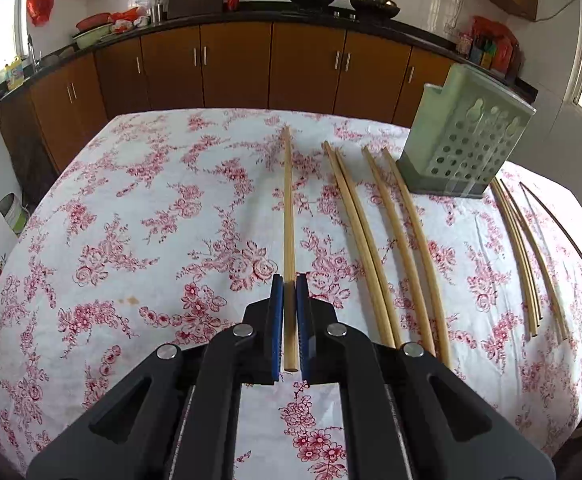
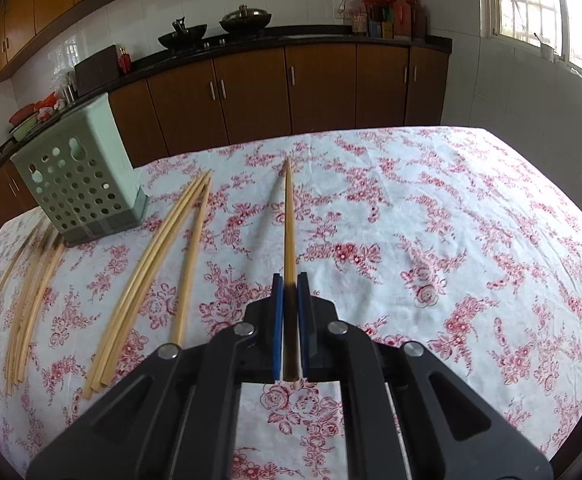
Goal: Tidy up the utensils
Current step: 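Lift both held chopsticks upright and carry them above the green holder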
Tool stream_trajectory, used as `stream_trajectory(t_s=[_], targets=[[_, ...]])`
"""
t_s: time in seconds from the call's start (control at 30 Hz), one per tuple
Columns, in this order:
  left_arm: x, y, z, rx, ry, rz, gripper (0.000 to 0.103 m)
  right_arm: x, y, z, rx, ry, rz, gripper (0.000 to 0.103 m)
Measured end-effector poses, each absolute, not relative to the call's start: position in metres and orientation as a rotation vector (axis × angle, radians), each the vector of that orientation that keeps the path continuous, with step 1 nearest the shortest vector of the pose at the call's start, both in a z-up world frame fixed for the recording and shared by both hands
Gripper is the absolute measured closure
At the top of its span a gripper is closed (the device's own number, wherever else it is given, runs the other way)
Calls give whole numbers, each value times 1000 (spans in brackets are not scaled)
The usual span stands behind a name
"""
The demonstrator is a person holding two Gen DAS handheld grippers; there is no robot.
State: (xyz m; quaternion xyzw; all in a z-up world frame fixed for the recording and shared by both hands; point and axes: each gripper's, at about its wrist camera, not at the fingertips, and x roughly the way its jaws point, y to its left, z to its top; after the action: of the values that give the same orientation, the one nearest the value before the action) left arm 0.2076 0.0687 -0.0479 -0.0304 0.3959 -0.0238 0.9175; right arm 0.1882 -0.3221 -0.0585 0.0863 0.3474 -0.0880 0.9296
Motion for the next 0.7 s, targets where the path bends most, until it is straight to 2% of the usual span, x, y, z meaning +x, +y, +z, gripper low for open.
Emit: stream_trajectory(t_s=[0.47, 0.7], targets=[[190, 81, 45, -142, 547, -74, 96, 164, -329, 15, 193, 465, -180, 95], [194, 84, 67, -162, 494, -53, 96, 164, -331, 41, 199, 386, -169, 95]])
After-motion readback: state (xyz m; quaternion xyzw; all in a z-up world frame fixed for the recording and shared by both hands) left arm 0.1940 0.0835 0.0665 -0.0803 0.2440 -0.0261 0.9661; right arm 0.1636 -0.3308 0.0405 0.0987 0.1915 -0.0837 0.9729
